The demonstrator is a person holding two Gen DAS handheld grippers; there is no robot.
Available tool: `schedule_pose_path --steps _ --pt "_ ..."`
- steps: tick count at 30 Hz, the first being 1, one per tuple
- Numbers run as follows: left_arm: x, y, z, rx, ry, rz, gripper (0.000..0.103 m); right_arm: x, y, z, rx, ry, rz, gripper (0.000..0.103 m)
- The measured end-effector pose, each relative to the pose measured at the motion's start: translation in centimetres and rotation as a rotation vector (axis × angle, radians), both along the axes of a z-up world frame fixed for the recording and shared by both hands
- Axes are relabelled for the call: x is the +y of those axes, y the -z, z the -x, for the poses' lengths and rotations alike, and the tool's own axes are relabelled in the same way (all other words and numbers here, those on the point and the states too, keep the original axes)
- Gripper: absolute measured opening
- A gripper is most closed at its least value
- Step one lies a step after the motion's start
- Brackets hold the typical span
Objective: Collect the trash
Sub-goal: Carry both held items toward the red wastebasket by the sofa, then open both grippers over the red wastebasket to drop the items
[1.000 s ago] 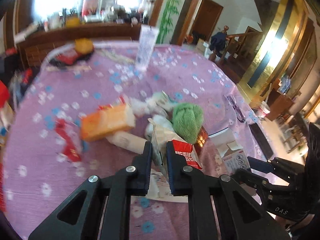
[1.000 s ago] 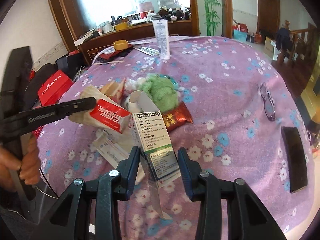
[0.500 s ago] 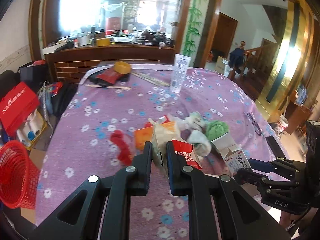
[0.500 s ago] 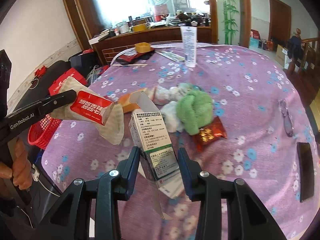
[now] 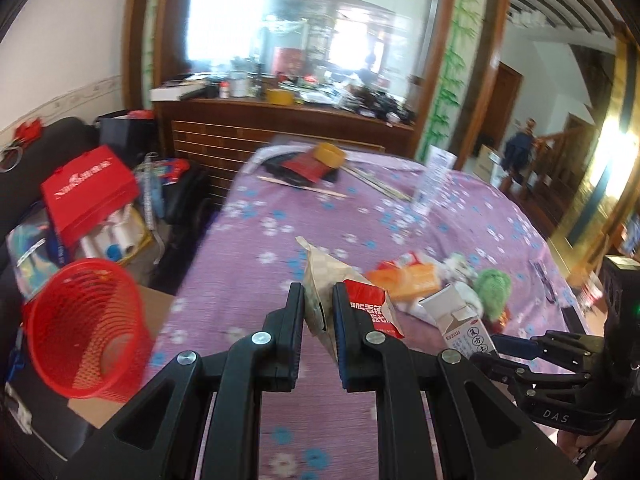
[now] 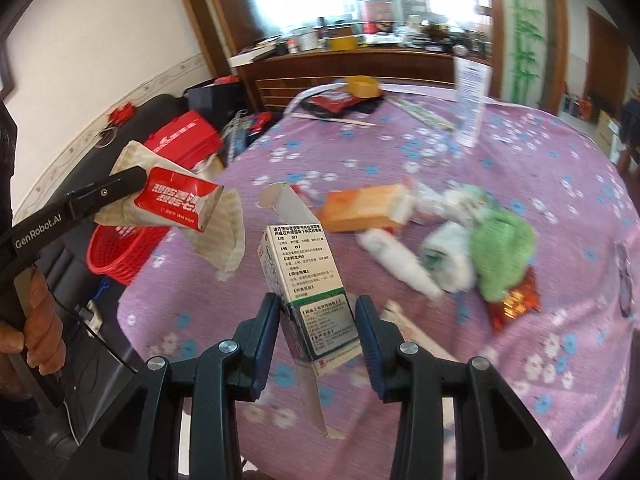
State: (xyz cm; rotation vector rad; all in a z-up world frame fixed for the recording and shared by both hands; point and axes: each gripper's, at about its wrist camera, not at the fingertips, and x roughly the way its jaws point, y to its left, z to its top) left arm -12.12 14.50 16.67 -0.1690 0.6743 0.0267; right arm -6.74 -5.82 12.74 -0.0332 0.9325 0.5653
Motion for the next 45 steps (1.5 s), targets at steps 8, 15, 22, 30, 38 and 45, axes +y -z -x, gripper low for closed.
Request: schedule_pose_path --steps 8,15,22,30,38,45 --pt "9.3 -1.0 3.6 -0.013 -0.199 -0.014 0.014 8.9 -0.6 -1.0 0.030 -0.144 -0.068 0.042" --pt "17.6 -0.7 6.7 0.010 -0.383 -0.045 0.014 18.8 -1.2 -1.8 0.066 -0.278 -0.132 0.043" --pt "23.3 1.3 6.9 0.080 -0.464 -0.102 0.014 28.7 -0.3 -2.8 0.121 -0.369 -0.151 0.043" --pt "25.5 3.2 5.3 0.142 -0.477 -0.101 0.044 34.9 2.2 -5.4 0.206 -0.368 -0.150 0.050" --pt "24.6 2.5 6.2 0.106 -0.455 -0.036 0.049 31.4 0.6 -5.6 0.183 -0.336 -0.176 0.051" --pt "18.8 2.8 5.7 0.098 -0.351 -0.041 0.056 23.7 0.9 -2.6 0.189 -0.316 -0.139 0.051"
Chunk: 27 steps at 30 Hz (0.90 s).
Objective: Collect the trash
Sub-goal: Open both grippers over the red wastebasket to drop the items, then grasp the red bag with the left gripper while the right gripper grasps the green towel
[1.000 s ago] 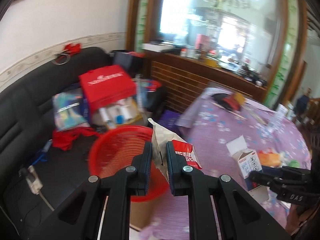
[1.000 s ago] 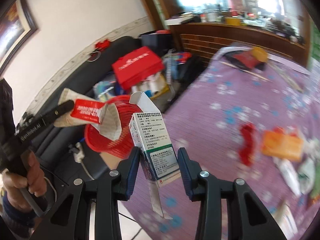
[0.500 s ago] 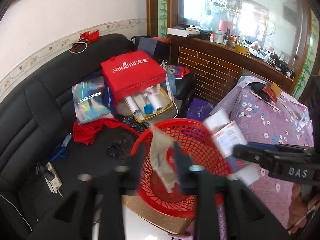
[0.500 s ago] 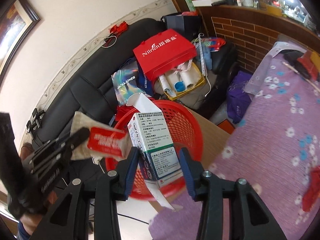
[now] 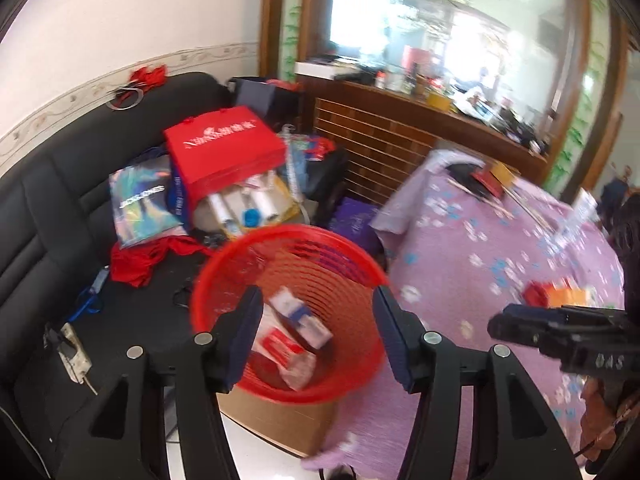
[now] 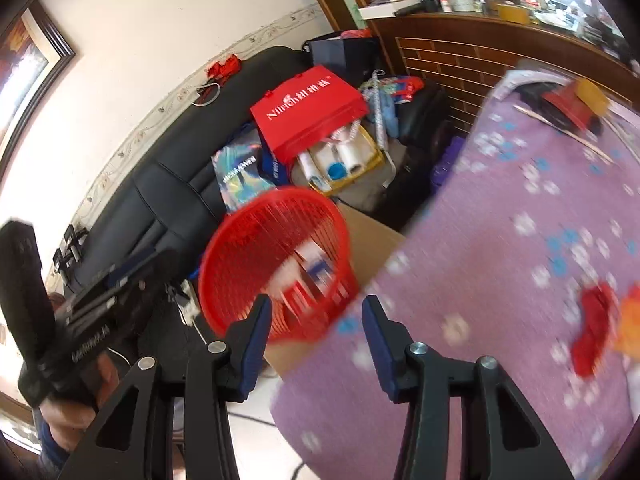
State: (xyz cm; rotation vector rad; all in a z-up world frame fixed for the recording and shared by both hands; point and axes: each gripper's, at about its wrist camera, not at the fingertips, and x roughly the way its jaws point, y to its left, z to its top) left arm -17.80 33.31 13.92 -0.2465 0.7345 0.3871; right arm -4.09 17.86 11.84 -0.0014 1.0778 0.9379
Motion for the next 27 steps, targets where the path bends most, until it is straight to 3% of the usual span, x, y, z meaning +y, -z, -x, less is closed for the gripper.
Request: schedule_pose_path --steps 7,13,15,18,19,23,27 --pt "-9.6 1.3 -2.0 0.053 0.161 0.026 0.057 -10.9 0.9 2.6 -0.018 0.086 0.014 0.051" --pt "-18.4 2.0 -4.3 0.087 0.326 0.041 0.059 -23.9 1.2 2.3 0.016 0.321 -0.012 0.051" --pt "-21.3 2.2 -5.0 0.100 0.383 0.023 0.066 -27.8 0.9 2.0 0.005 0.410 -0.001 0.051" --pt "-24.3 2.6 -6.0 0.125 0.435 -0.015 0.073 -33.6 0.8 0.9 -0.038 0.560 0.048 0.068" --pt "-24.9 2.7 -6.5 0.133 0.442 -0.023 0.073 -34.8 0.7 0.6 -0.049 0.589 0.058 0.073" --pt "-25.7 3.0 -8.8 0.165 0.438 0.039 0.073 -37.8 0.8 -2.0 -0.065 0.646 0.071 0.073" --pt "-25.5 3.2 -11.2 0.175 0.410 0.095 0.073 -38.0 1.5 -5.2 -0.089 0.648 0.094 0.076"
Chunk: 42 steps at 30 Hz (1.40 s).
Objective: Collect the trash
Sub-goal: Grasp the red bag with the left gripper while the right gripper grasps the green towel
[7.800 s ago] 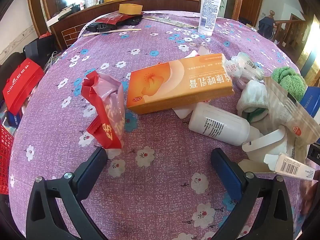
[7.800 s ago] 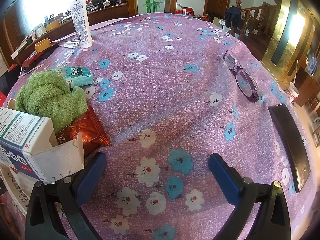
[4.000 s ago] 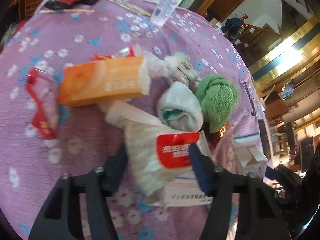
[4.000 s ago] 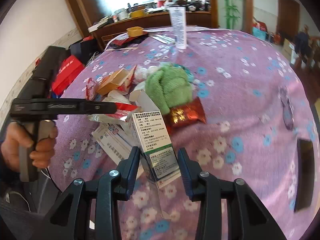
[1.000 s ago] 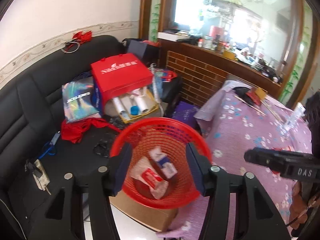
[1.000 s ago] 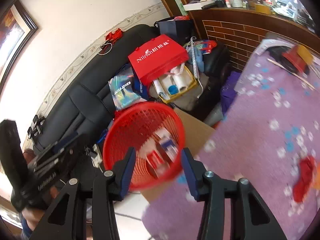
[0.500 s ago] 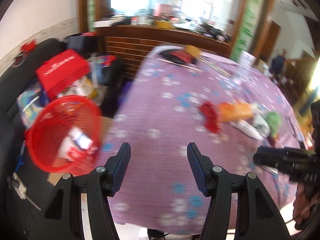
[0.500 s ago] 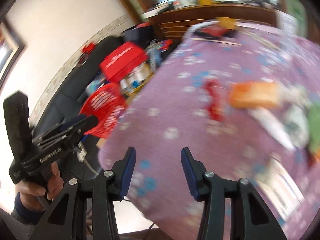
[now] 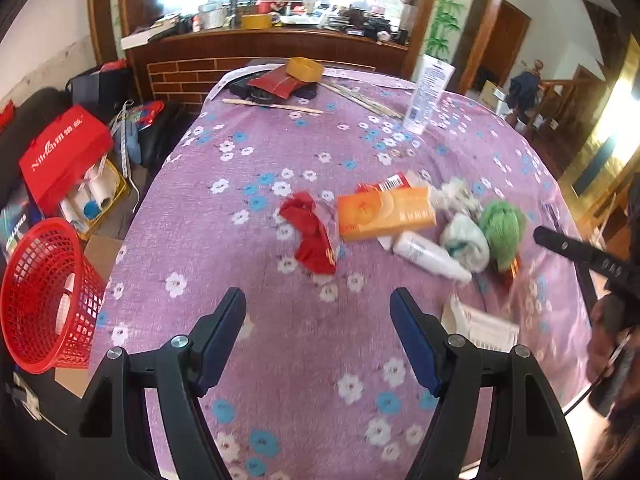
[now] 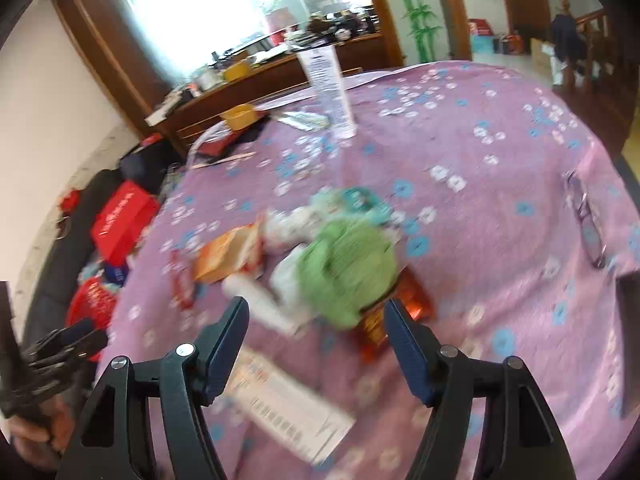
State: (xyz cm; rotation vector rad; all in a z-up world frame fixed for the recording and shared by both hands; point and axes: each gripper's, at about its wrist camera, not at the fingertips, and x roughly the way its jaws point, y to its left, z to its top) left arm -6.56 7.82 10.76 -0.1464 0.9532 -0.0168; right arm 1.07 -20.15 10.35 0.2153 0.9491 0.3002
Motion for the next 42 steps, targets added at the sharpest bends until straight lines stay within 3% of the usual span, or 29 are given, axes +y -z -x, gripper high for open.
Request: schedule_pose_path --steps 6,7,8,11,19,23,29,30,31,34,42 --pt "0.7 0.6 -2.3 0.031 -0.031 0.031 0.074 0.6 3.0 -3.0 0.047 0.019 0.081 0.077" --pt "0.9 0.9 -2.7 0.036 -0.035 0.032 0.074 0.7 3.7 -3.3 0.068 0.004 0.060 0.070" --pt "1.0 1.2 -3.0 0.041 -0.035 0.034 0.074 0.6 4.1 -3.4 0.085 -0.010 0.037 0.053" --pt "1.5 2.0 -4.2 0.053 -0.046 0.017 0.074 0.2 3.8 -3.0 0.081 0.004 0.035 0.037" --pt "1.4 5.1 -8.9 0.097 -0.039 0.045 0.073 -0.9 0.2 1.8 0.003 0.057 -0.023 0.036" --pt "0.8 6.9 -11.1 0.123 -0.006 0.019 0.057 -1.2 -0.9 3.3 -0.019 0.061 -0.019 0.036" --pt "1.5 8.4 -12.7 0.115 -0.014 0.033 0.055 -1.4 -2.1 5.3 -0.043 0.072 -0.008 0.036" --pt "1.7 8.6 -12.8 0.117 -0.020 0.045 0.043 -1.2 -2.2 5.5 -0.044 0.069 -0.009 0.036" --pt "1.8 9.0 -13.0 0.129 -0.017 0.053 0.043 -1.1 -2.3 5.7 -0.045 0.063 -0.009 0.036" --pt "1.2 8.8 -12.4 0.094 0.001 0.023 0.034 -0.2 -2.6 6.0 -0.055 0.046 0.001 0.036" --pt "-0.2 4.0 -6.8 -0.029 -0.013 -0.058 0.034 3.6 -3.0 6.5 -0.097 -0.046 0.060 0.036"
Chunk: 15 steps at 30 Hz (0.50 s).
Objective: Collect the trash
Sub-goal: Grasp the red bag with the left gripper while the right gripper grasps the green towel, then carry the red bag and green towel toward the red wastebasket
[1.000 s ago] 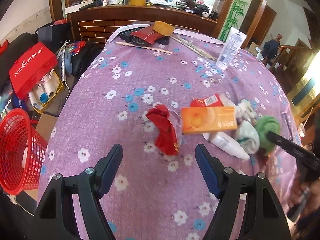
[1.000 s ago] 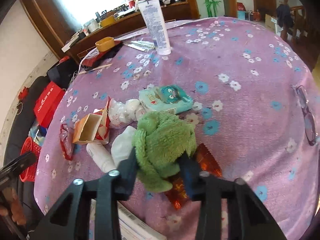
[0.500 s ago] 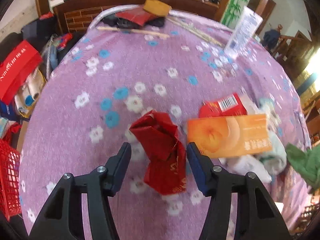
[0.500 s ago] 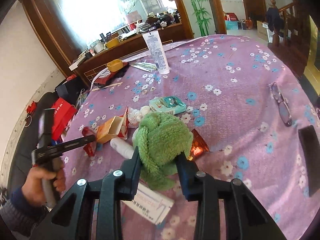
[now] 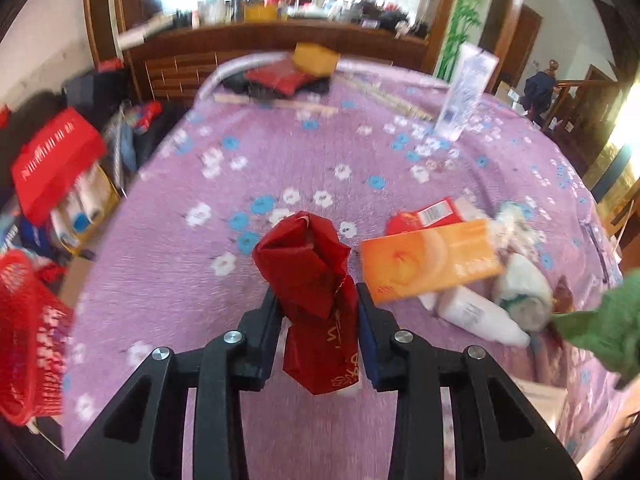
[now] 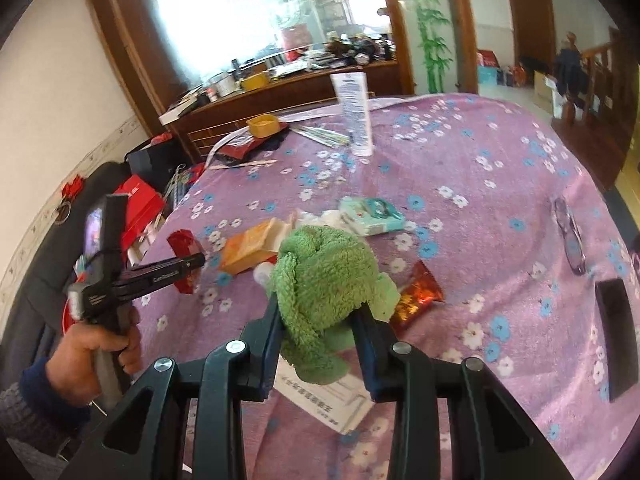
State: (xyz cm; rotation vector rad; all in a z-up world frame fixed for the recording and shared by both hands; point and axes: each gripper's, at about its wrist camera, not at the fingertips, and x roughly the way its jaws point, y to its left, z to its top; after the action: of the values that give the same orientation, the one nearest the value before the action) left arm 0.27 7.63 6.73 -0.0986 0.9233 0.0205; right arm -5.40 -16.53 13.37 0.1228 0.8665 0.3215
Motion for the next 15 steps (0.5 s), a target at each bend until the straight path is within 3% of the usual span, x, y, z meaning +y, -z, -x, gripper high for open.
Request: schedule_pose_path --steps 6,15 --pt "-1.7 -3.6 5.0 -0.117 -0.014 -0.139 0.034 2.6 0.9 -0.1 0.019 -0.078 0.015 0.036" --pt "-1.6 -4.2 8.6 -0.115 -0.067 -0.210 0.034 5.2 1.2 0.2 0.019 -0.180 -0.002 0.036"
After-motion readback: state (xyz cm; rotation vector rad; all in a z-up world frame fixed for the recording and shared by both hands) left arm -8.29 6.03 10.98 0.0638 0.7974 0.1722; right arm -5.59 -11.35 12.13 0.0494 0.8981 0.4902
